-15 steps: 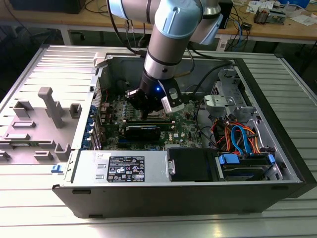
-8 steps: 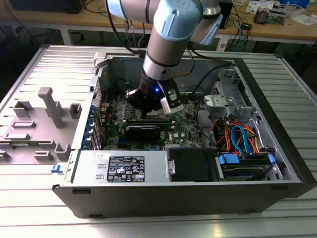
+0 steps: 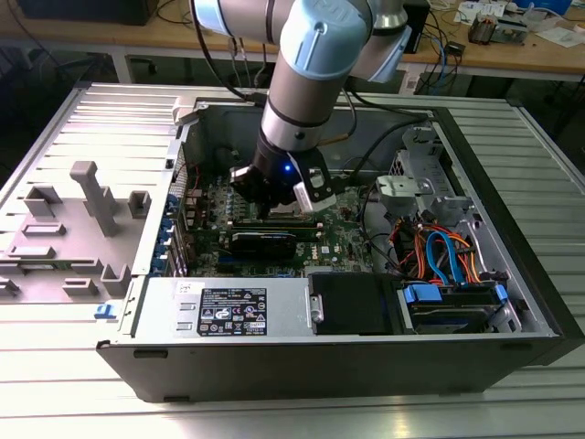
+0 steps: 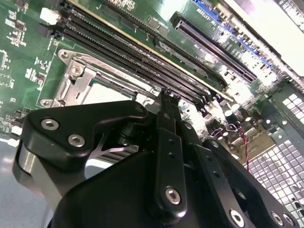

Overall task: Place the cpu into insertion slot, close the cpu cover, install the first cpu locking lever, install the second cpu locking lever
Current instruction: 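Install the second cpu locking lever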

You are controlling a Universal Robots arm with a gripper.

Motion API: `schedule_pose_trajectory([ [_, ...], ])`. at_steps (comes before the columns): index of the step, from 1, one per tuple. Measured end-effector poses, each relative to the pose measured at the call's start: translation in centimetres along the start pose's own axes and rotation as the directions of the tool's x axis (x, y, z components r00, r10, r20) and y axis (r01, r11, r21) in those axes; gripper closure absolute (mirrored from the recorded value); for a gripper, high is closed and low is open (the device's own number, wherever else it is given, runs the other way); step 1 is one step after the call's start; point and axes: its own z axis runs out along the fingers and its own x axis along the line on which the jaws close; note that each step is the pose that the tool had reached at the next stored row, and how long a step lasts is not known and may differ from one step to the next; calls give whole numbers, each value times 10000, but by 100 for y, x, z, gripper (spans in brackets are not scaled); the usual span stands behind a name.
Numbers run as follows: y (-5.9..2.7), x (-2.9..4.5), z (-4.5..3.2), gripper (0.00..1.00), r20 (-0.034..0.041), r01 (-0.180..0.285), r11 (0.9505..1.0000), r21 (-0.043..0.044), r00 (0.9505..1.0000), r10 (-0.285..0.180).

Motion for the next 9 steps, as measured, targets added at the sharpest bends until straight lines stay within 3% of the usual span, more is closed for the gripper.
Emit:
schedule_pose_trajectory([
  [2,-6,2,5,89,9,27,9999,-117,10000,-27],
  [9,-48,23,61,89,15,79,9997,-243,10000,-78],
])
